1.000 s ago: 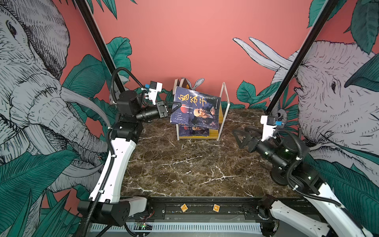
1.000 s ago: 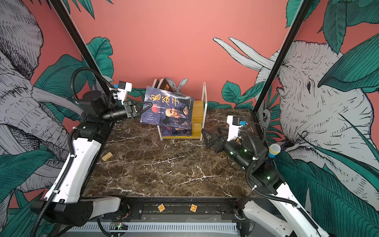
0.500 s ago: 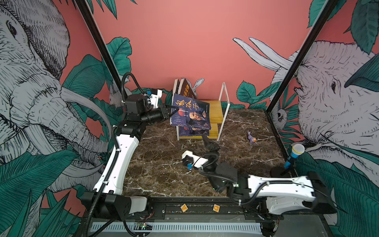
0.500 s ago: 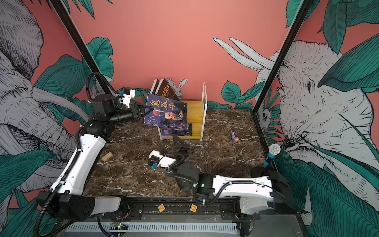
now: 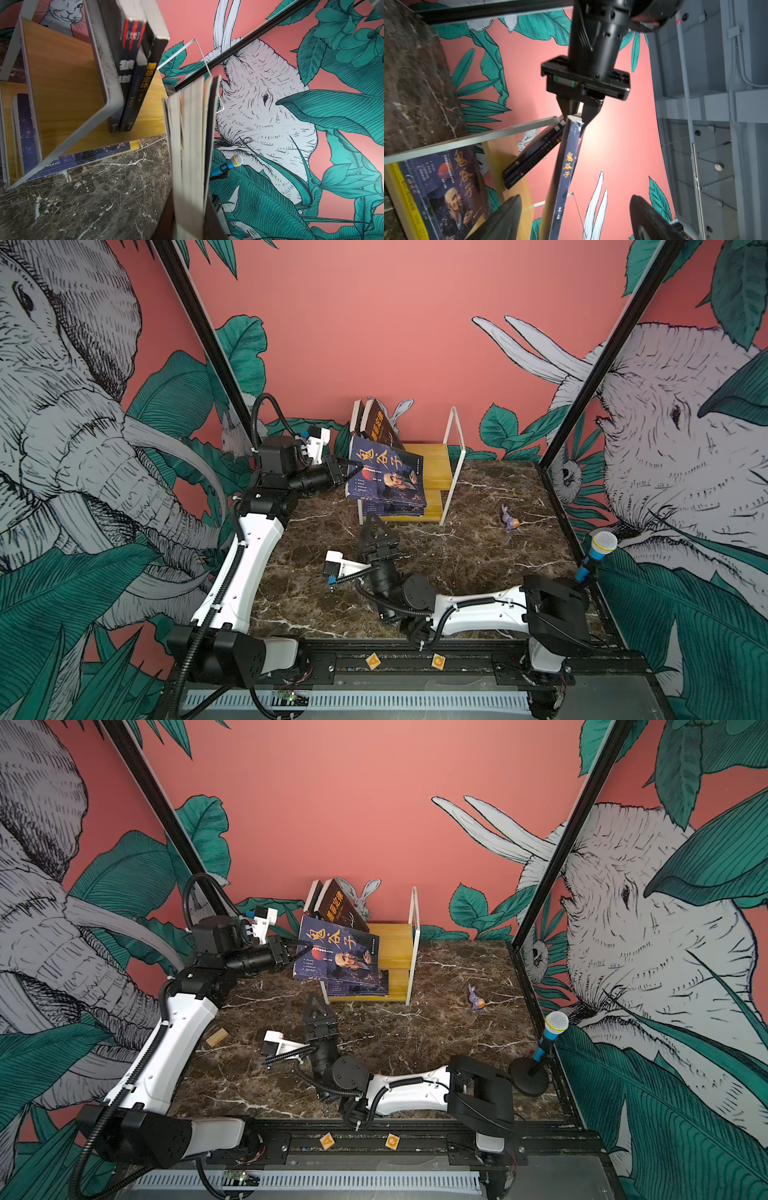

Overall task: Stacking books/files
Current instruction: Pass the book.

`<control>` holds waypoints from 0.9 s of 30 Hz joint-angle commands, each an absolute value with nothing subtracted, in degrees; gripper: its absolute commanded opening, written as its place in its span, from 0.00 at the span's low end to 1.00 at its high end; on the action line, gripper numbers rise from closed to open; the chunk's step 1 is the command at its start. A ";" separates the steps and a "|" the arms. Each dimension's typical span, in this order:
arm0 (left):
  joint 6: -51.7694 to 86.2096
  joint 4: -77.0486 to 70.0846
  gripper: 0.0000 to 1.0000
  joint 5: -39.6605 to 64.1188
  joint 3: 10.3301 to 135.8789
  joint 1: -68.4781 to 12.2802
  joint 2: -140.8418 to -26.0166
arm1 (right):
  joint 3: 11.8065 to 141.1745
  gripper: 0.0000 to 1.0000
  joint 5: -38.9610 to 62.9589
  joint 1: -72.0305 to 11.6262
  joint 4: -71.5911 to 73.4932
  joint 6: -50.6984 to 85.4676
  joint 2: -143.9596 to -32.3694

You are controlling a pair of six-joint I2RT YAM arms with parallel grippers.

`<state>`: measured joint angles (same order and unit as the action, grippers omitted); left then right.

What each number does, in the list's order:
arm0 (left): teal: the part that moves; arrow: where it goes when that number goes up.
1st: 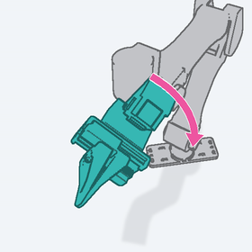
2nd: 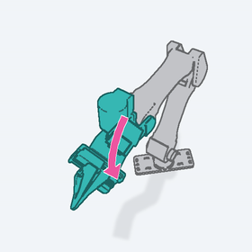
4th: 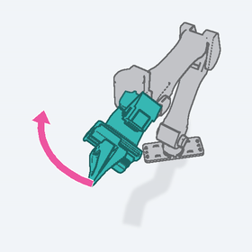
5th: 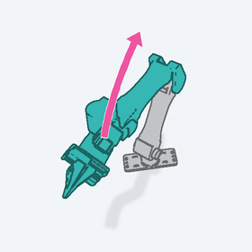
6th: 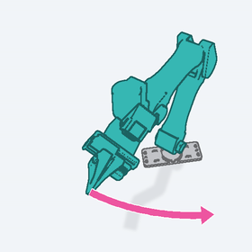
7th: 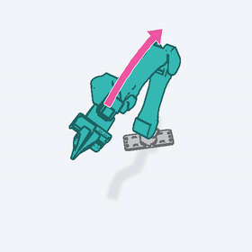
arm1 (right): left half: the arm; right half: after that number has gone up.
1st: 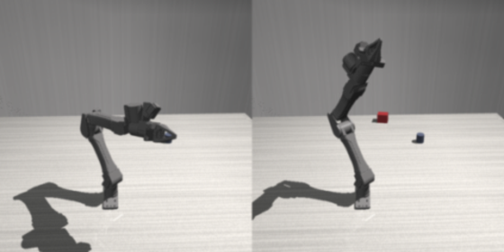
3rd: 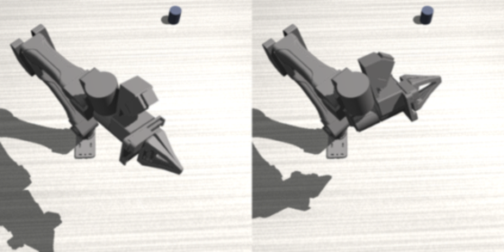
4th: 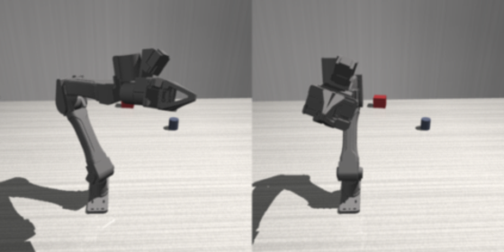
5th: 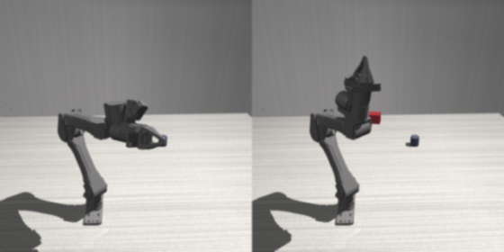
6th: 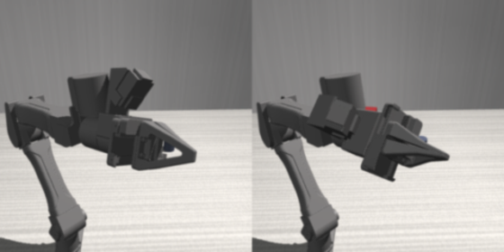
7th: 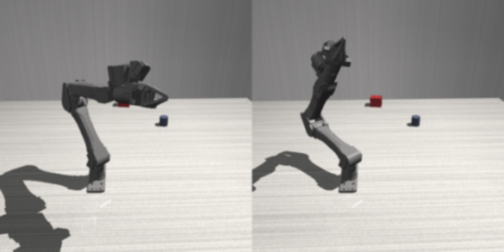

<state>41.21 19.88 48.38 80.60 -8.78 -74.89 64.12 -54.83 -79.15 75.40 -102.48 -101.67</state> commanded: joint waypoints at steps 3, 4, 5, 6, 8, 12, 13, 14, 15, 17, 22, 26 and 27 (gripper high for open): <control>43.88 12.34 0.00 51.81 78.51 -8.35 -71.27 | 64.71 0.79 -57.32 -75.98 80.94 -103.87 -99.69; 44.35 11.75 0.00 52.25 78.40 -8.35 -71.18 | 64.86 0.77 -57.63 -75.24 80.91 -103.63 -99.80; 44.67 11.42 0.00 52.84 78.36 -8.31 -70.95 | 64.86 0.74 -57.91 -74.46 80.89 -103.46 -99.84; 44.94 11.07 0.00 53.36 78.40 -8.27 -70.89 | 64.81 0.72 -57.94 -73.91 80.94 -103.09 -99.93; 46.20 9.74 0.00 54.58 78.40 -8.32 -70.93 | 64.51 0.71 -57.45 -72.59 80.93 -101.93 -100.01; 47.04 8.81 0.00 54.84 78.36 -8.39 -71.20 | 65.78 0.60 -57.06 -71.64 80.90 -100.34 -101.17; 47.02 8.95 0.00 54.78 78.40 -8.43 -71.28 | 66.09 0.57 -57.04 -71.38 80.91 -100.20 -101.61; 46.94 9.22 0.00 54.69 78.38 -8.39 -71.33 | 66.39 0.53 -56.96 -71.08 80.94 -100.11 -102.01; 46.98 9.24 0.00 54.67 78.22 -8.37 -71.28 | 66.64 0.49 -56.82 -70.81 80.95 -100.06 -102.26; 46.94 9.06 0.00 54.67 78.13 -8.41 -71.26 | 67.20 0.42 -56.61 -70.09 80.93 -99.61 -102.78; 46.46 9.50 0.00 54.76 78.14 -8.45 -71.27 | 68.19 0.24 -56.20 -69.12 80.92 -99.27 -103.42; 46.28 9.62 0.00 54.58 78.00 -8.44 -71.03 | 69.25 0.04 -55.99 -68.91 80.95 -100.10 -104.40; 46.12 9.70 0.00 54.54 77.92 -8.42 -71.02 | 69.30 0.00 -56.03 -68.91 80.90 -100.15 -104.56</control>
